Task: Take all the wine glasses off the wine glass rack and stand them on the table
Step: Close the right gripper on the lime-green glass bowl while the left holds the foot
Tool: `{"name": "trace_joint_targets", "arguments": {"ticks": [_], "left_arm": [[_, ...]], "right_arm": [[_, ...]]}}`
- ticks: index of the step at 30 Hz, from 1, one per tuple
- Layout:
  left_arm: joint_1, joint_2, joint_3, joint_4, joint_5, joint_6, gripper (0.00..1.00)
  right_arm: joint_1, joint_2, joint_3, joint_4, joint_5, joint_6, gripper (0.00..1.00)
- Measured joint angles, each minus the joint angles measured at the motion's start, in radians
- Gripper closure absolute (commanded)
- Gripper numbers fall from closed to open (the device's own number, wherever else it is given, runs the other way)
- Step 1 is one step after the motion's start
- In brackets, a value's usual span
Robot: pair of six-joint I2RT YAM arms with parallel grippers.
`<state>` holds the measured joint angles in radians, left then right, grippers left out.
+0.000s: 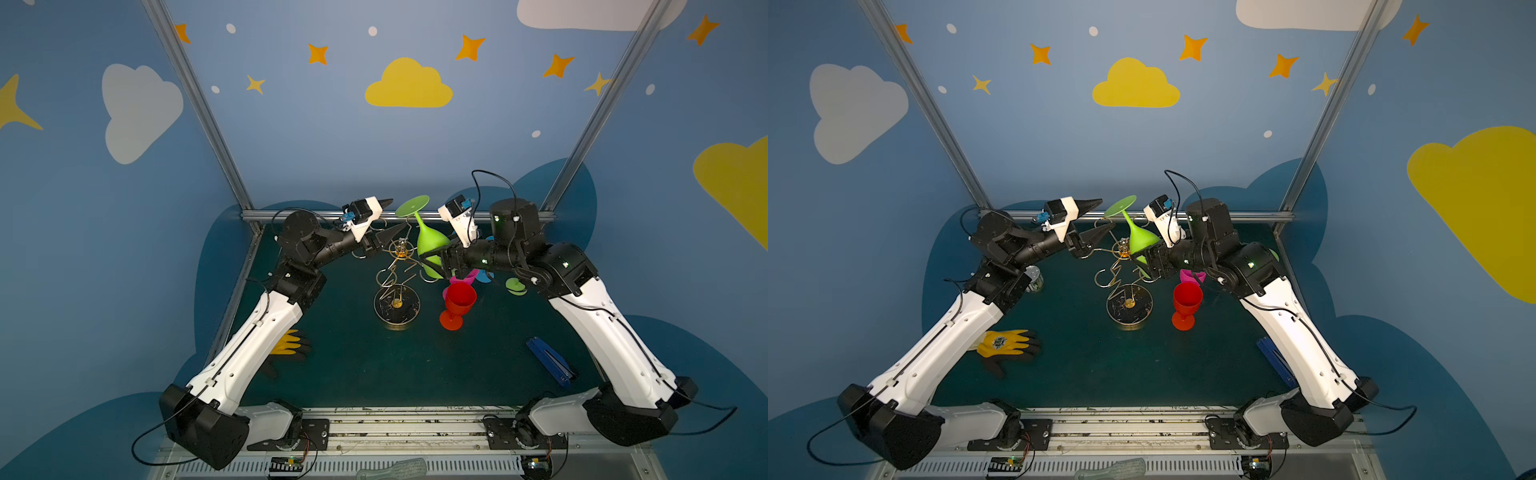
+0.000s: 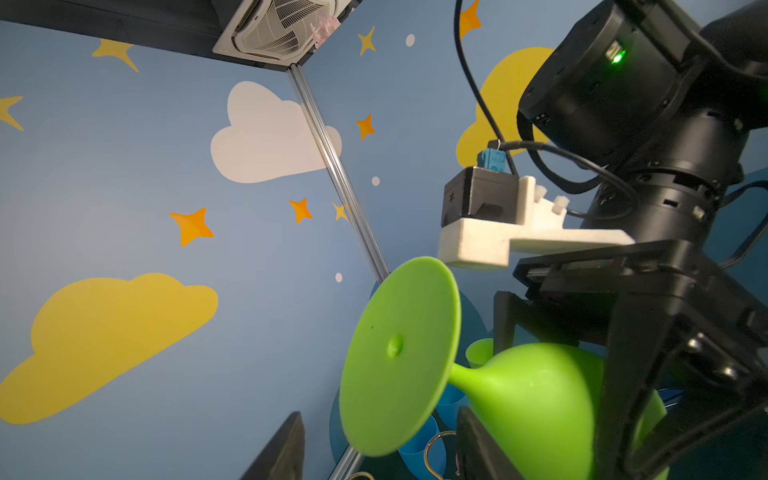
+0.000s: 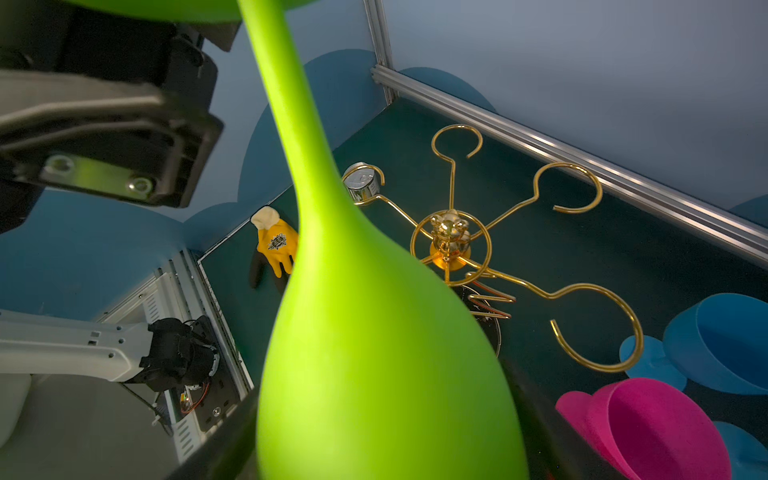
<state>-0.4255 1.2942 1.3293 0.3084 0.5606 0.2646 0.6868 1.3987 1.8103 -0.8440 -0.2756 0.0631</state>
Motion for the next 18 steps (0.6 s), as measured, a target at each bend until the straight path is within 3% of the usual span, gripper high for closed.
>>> {"name": "trace_joint_targets", "arguments": {"ticks": [14, 18], "left_arm": [[-0.003, 0.011, 0.000, -0.007, 0.014, 0.023, 0.76], [-0.003, 0.012, 0.000, -0.014, 0.014, 0.048, 0.86]], "right_arm": [[0.031, 0.026, 0.008, -0.014, -0.018, 0.024, 0.65], [0.035, 0.027, 0.017, -0.023, -0.017, 0.042, 0.60]]}}
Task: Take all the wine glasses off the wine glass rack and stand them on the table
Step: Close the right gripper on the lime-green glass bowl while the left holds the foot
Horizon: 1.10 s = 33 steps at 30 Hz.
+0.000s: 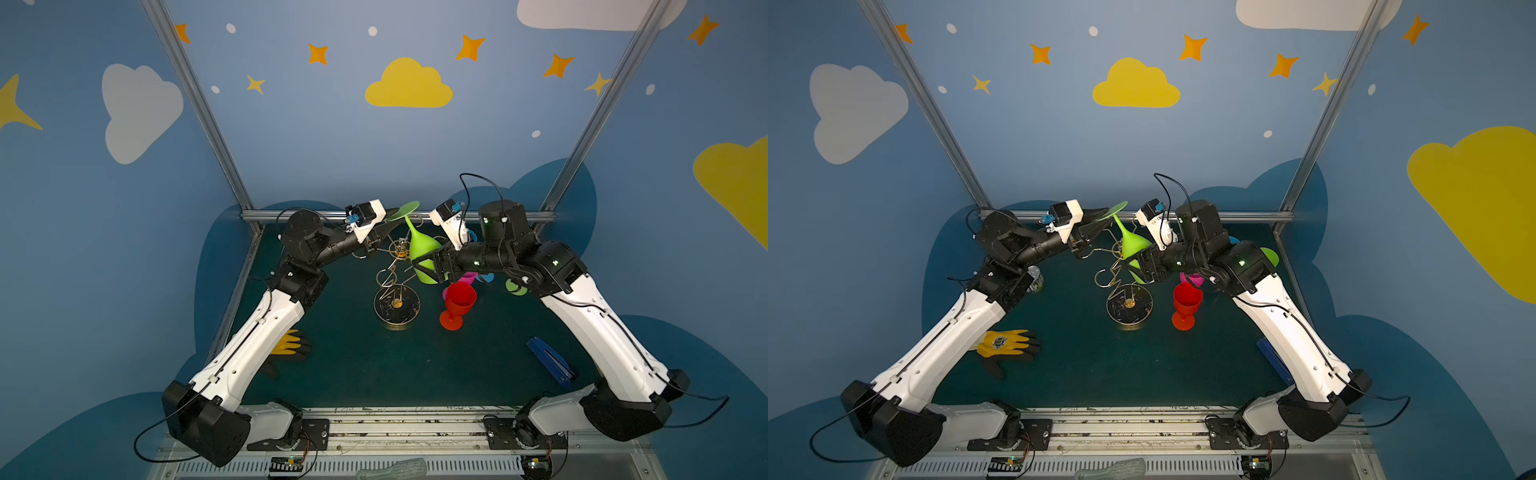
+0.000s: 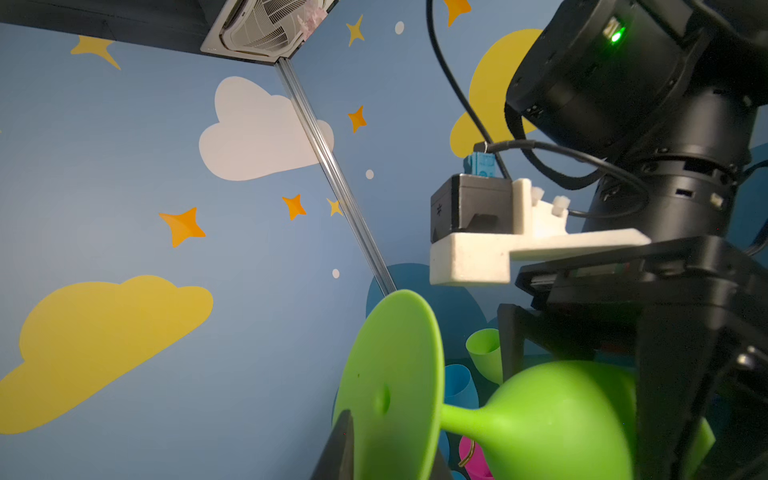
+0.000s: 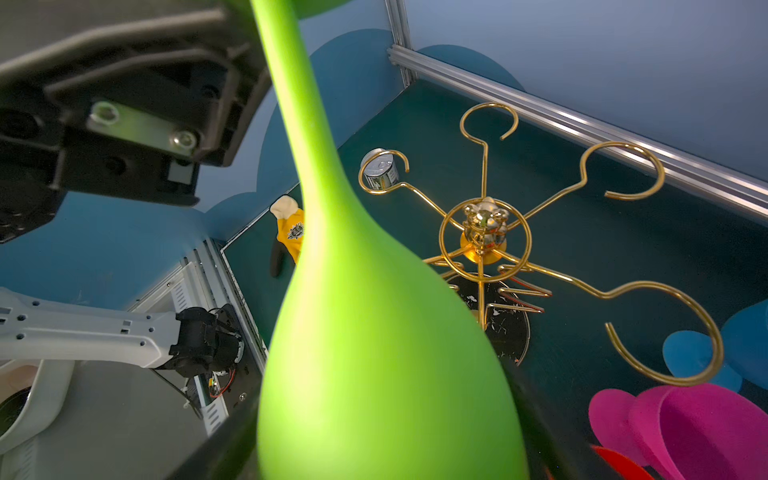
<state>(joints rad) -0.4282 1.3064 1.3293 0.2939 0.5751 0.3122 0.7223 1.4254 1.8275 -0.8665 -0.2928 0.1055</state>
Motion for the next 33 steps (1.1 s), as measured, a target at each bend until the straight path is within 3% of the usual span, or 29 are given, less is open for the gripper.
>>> {"name": "trace_joint_targets", "arguments": {"ticks": [5, 9, 15, 23, 29, 33], "left_arm": [[0.005, 0.003, 0.000, -0.006, -0.013, 0.029, 0.97], [0.005, 0.003, 0.000, -0.020, -0.035, 0.016, 0.97], [0.002, -0.016, -0.025, -0.036, -0.119, -0.148, 0.97], [-0.010, -0.060, -0.121, -0.031, -0.199, -0.445, 0.97], [-0.008, -0.070, -0.179, -0.013, -0.206, -0.565, 0.97], [-0.008, -0.093, -0.179, 0.001, -0.206, -0.591, 0.97]], "right_arm": [[0.000, -0.002, 0.018, -0.009, 0.000, 0.019, 0.29], [-0.004, -0.006, 0.018, 0.005, -0.006, 0.029, 0.19], [-0.057, -0.088, -0.057, 0.134, -0.089, 0.064, 0.15], [-0.229, -0.294, -0.300, 0.442, -0.261, 0.214, 0.15], [-0.296, -0.403, -0.378, 0.518, -0.265, 0.275, 0.16], [-0.293, -0.409, -0.390, 0.533, -0.251, 0.297, 0.22]]}}
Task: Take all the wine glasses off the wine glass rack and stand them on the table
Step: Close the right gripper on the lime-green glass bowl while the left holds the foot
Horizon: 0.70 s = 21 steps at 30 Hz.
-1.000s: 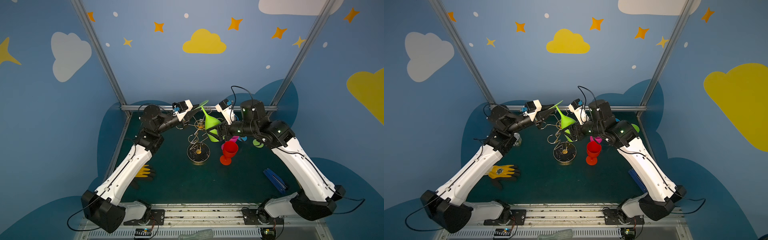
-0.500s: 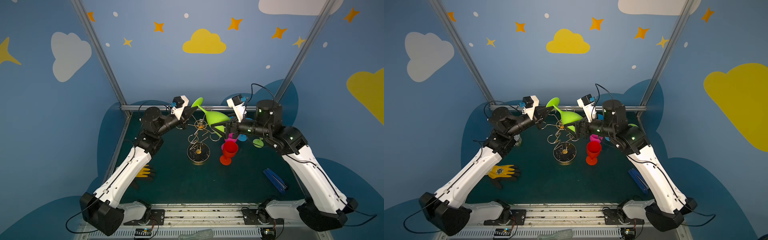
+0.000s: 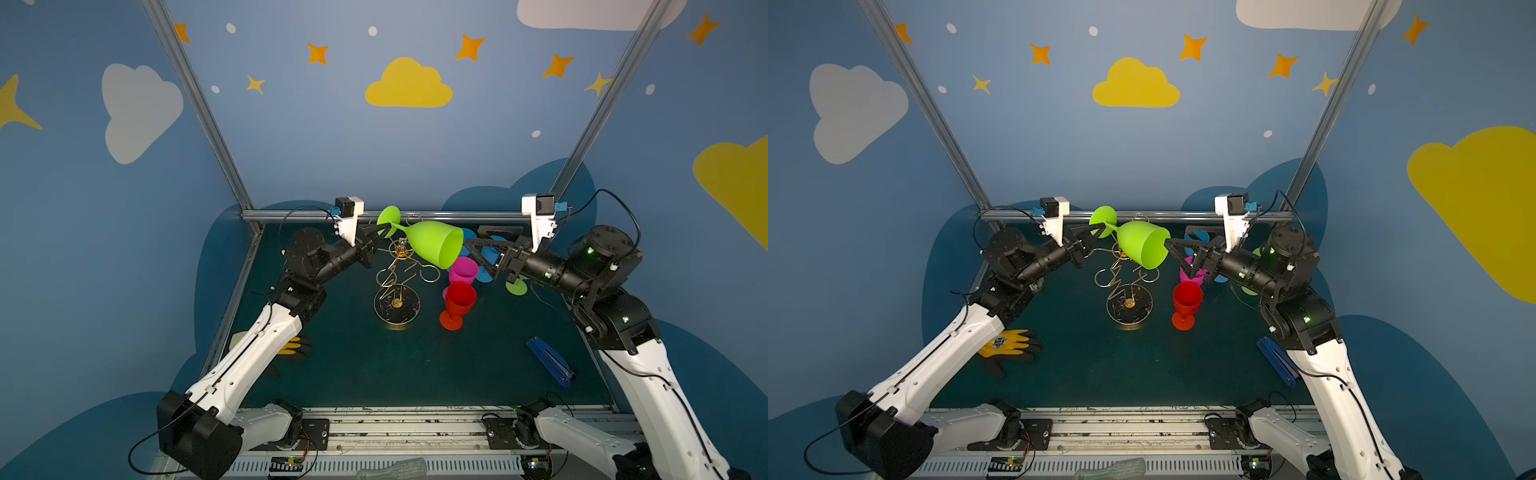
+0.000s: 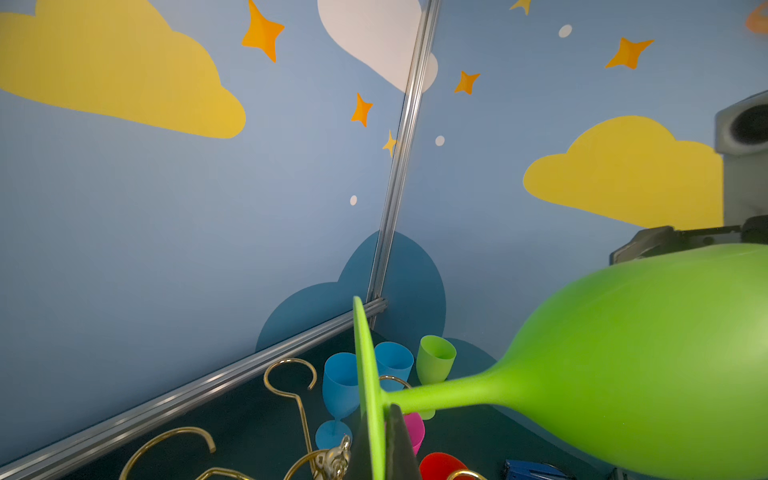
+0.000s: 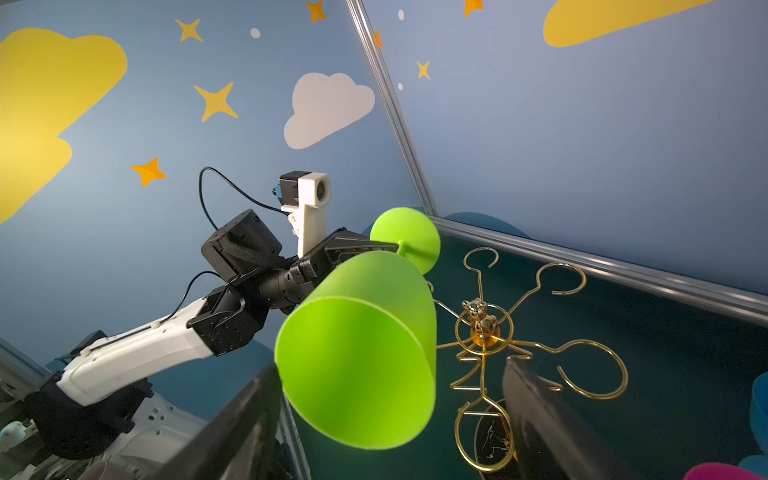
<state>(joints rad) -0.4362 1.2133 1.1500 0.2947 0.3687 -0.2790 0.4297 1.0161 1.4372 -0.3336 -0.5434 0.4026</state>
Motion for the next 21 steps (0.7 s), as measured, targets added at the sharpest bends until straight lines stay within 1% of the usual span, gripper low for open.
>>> {"name": "trace_joint_targets", "arguments": {"ticks": [3, 6, 8, 9, 13, 18, 19, 20, 21], "left_arm": [[0.000, -0.015, 0.000, 0.009, 0.000, -0.006, 0.97], [0.000, -0.017, 0.000, 0.013, 0.000, -0.006, 0.97], [0.000, -0.016, 0.000, 0.012, 0.000, -0.006, 0.97], [0.000, -0.016, 0.000, 0.013, 0.000, -0.006, 0.97], [0.000, -0.016, 0.000, 0.011, -0.001, -0.003, 0.97], [0.002, -0.016, 0.000, -0.001, -0.015, 0.028, 0.97], [0.003, -0.016, 0.000, 0.002, -0.017, 0.036, 0.97], [0.003, -0.018, 0.000, 0.008, -0.018, 0.047, 0.97], [0.002, -0.020, 0.000, 0.010, -0.028, 0.057, 0.97]], "right_arm": [[0.018, 0.018, -0.007, -0.001, 0.024, 0.008, 0.25], [0.061, 0.046, -0.007, -0.008, 0.063, 0.007, 0.27], [0.090, 0.061, -0.007, -0.016, 0.086, 0.003, 0.32], [0.105, 0.071, -0.007, -0.019, 0.100, 0.002, 0.36], [0.147, 0.107, 0.000, -0.023, 0.131, -0.005, 0.65], [0.179, 0.143, 0.022, -0.024, 0.151, -0.001, 0.93], [0.183, 0.146, 0.026, -0.032, 0.168, 0.006, 0.98], [0.182, 0.149, 0.028, -0.037, 0.186, 0.006, 1.00], [0.178, 0.153, 0.029, -0.039, 0.196, 0.013, 1.00]]}}
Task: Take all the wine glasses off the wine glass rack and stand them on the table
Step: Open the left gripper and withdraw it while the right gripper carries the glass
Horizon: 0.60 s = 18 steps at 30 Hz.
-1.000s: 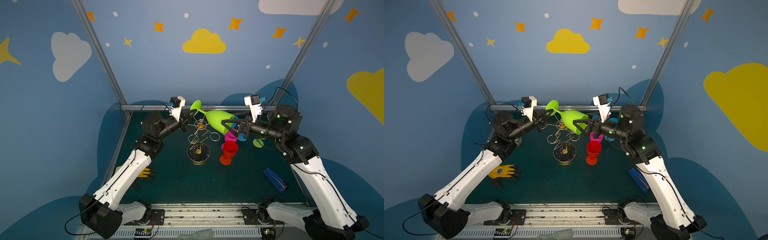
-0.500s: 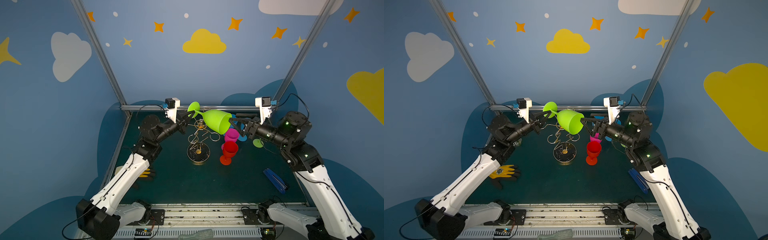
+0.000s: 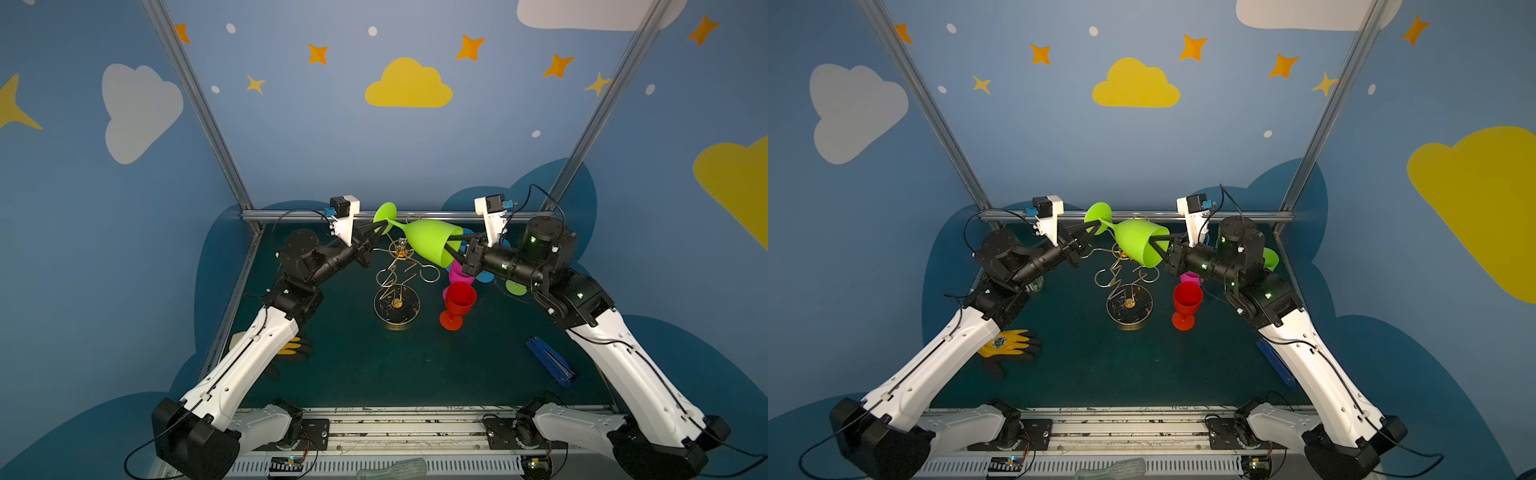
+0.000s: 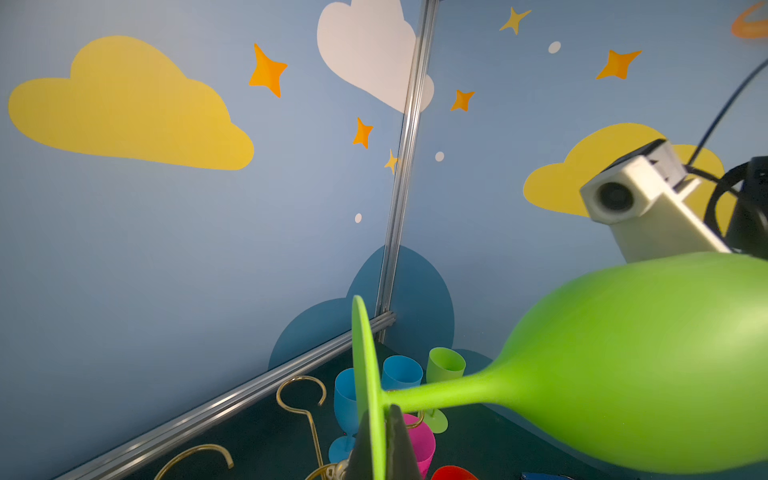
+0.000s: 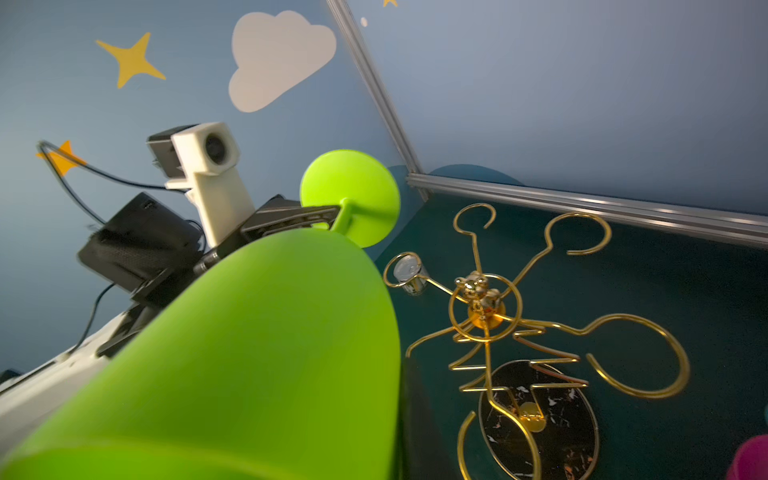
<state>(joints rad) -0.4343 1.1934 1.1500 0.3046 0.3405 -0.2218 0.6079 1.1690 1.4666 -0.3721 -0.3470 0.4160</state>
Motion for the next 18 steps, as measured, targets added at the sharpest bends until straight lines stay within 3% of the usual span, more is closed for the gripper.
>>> {"name": "trace_joint_targets", "arguments": {"ticks": [4, 7, 8, 10, 12, 15, 18], "left_arm": [[0.000, 0.002, 0.000, -0.001, -0.005, 0.021, 0.95], [-0.001, 0.002, 0.000, -0.001, -0.002, 0.027, 0.84], [-0.003, 0.001, 0.000, -0.001, -0.002, 0.028, 0.77], [-0.003, -0.001, 0.000, -0.002, -0.008, 0.030, 0.41], [-0.003, -0.004, 0.000, -0.003, -0.025, 0.028, 0.25], [-0.002, -0.023, -0.011, -0.003, -0.064, 0.031, 0.09], [-0.005, -0.064, -0.045, 0.002, -0.090, 0.035, 0.04]], "right_arm": [[0.007, 0.001, 0.002, -0.003, 0.019, -0.004, 1.00], [0.008, -0.002, 0.002, -0.006, 0.031, -0.006, 1.00], [0.008, -0.004, 0.002, -0.006, 0.033, -0.009, 1.00], [0.009, -0.014, 0.002, -0.007, 0.036, -0.016, 1.00], [0.009, -0.031, 0.002, -0.011, 0.039, -0.029, 1.00], [0.009, -0.066, 0.008, -0.038, 0.058, -0.056, 1.00], [0.005, -0.100, 0.031, -0.084, 0.082, -0.092, 1.00]]}}
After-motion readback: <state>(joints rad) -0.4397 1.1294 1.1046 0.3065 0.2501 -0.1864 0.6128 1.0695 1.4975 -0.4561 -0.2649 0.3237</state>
